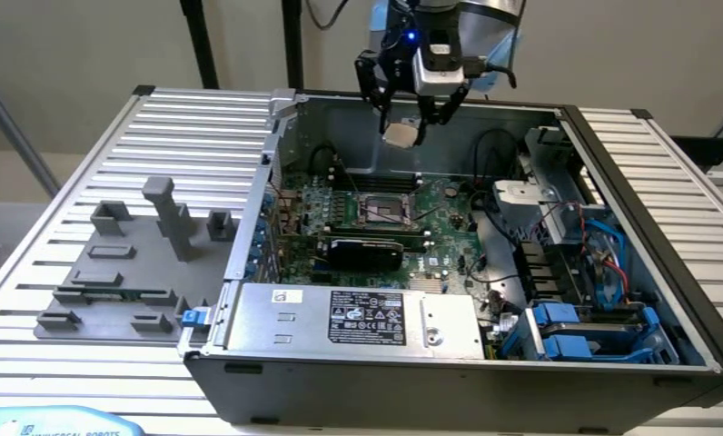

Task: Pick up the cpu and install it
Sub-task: 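Place the cpu into insertion slot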

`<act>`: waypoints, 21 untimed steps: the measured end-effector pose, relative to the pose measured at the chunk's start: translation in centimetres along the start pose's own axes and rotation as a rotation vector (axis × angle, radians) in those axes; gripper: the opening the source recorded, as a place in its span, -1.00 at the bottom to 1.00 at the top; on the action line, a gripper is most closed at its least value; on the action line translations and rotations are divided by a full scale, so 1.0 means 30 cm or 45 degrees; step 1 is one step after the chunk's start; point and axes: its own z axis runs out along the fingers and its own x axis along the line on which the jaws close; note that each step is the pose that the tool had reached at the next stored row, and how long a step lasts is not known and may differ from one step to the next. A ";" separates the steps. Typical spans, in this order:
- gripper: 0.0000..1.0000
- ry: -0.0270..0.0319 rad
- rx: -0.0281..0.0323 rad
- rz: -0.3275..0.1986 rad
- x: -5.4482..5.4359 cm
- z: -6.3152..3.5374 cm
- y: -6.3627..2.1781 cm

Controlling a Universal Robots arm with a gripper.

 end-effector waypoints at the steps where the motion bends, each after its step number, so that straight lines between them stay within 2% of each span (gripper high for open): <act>1: 0.09 -0.0014 -0.0006 0.023 0.000 0.001 0.000; 21: 0.09 -0.0302 -0.0105 0.485 0.000 0.021 -0.001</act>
